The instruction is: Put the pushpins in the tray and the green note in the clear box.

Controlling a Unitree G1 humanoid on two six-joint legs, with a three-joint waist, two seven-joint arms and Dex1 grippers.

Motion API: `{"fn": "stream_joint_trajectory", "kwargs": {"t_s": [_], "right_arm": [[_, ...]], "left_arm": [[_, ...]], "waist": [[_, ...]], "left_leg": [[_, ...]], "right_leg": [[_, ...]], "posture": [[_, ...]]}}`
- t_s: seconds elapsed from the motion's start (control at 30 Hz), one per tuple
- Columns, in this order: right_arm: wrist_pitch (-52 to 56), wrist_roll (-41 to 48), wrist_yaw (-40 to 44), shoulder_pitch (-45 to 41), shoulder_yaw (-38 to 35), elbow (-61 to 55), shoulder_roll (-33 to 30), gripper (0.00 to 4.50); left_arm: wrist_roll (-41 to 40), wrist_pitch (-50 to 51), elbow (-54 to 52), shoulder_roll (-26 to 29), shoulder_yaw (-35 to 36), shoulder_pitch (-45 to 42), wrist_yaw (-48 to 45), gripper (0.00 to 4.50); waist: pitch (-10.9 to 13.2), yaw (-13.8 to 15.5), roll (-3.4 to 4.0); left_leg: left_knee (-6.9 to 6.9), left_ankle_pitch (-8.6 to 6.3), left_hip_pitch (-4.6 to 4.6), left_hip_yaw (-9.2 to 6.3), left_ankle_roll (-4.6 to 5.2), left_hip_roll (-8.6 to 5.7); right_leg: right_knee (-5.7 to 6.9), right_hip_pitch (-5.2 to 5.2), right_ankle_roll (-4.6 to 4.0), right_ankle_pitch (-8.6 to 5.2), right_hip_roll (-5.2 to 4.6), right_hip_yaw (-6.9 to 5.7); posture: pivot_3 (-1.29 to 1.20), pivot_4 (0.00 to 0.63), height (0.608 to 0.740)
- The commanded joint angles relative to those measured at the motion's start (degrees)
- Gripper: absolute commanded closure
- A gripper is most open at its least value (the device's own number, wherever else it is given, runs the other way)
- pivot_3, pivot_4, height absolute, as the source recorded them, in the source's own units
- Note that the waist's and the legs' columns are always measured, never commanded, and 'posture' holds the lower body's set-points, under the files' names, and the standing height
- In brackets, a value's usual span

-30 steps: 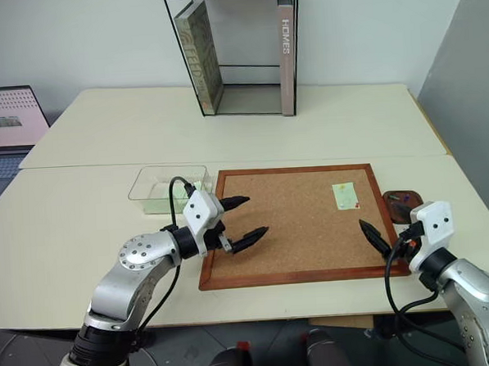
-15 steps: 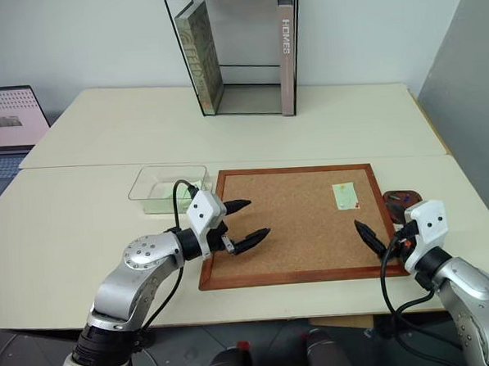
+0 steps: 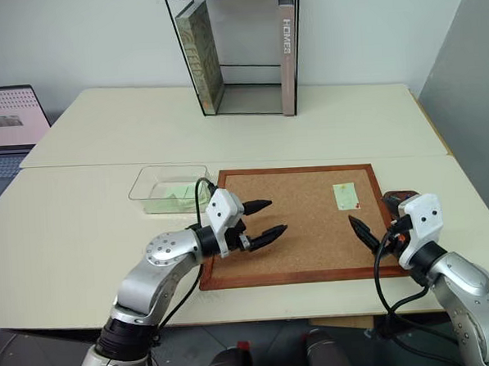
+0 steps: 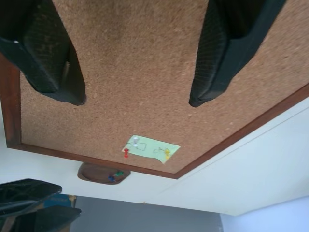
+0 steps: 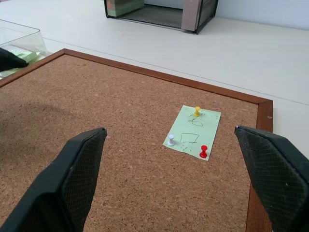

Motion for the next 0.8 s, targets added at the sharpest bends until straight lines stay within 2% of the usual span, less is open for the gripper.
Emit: {"fn": "stream_joint_trajectory", "kwargs": {"t_s": [0.03, 0.17, 0.2, 0.5, 0.63, 0.8], "right_arm": [[-0.2, 0.2, 0.3, -1.2, -0.1, -1.1, -1.0, 0.00], [-0.6, -1.0, 1.7, -2.5, 1.2, 2.9, -2.0, 0.00], [-1.1, -1.9, 1.5, -3.0, 1.8, 4.3, -2.1, 0.00], [-1.1, -4.2, 0.6, -9.5, 5.1, 11.9, -1.1, 0.00], [0.2, -4.7, -0.1, -15.3, 6.0, 16.6, -0.8, 0.00], [0.4, -5.1, 0.5, -22.9, 7.3, 23.7, 0.2, 0.00]], "left_arm": [[3.5, -4.0, 5.8, -3.2, -2.4, -5.5, 1.5, 1.78], [6.9, -8.1, 15.3, -6.3, -5.3, -11.1, 1.0, 2.51], [7.3, -8.9, 17.6, -7.2, -5.5, -12.1, 1.0, 2.84], [10.3, -13.9, 30.0, -11.1, -6.1, -14.8, 1.1, 4.47], [11.4, -14.9, 34.1, -12.6, -6.6, -14.1, 1.3, 4.47], [12.0, -14.6, 32.4, -11.5, -7.0, -11.3, -0.1, 4.47]], "waist": [[0.0, 0.0, 0.00], [0.0, 0.0, -0.01], [0.0, 0.0, -0.01], [0.0, -0.1, 0.00], [0.0, -0.1, 0.00], [0.0, -0.1, 0.02]], "left_leg": [[0.01, 0.00, 0.00, 0.00, 0.00, 0.00], [0.05, 0.00, 0.04, -0.02, 0.01, -0.04], [0.05, 0.00, 0.04, -0.01, 0.01, -0.05], [-0.04, 0.00, -0.01, -0.03, 0.01, -0.05], [0.00, 0.00, -0.02, -0.03, 0.01, -0.07], [-0.02, 0.00, 0.03, -0.06, 0.01, -0.08]], "right_leg": [[-0.01, 0.01, 0.01, 0.01, 0.00, 0.00], [-0.05, 0.10, 0.03, 0.01, 0.00, 0.02], [-0.08, 0.12, 0.04, 0.02, 0.00, 0.02], [-0.06, 0.03, 0.37, 0.21, 0.02, 0.03], [-0.07, 0.06, 0.38, 0.22, 0.02, 0.05], [-0.06, 0.10, 0.39, 0.23, 0.01, 0.05]], "posture": [[0.00, 0.150, 0.740], [0.00, 0.150, 0.740], [0.00, 0.150, 0.740], [0.00, 0.150, 0.740], [0.00, 0.150, 0.740], [0.00, 0.150, 0.740]]}}
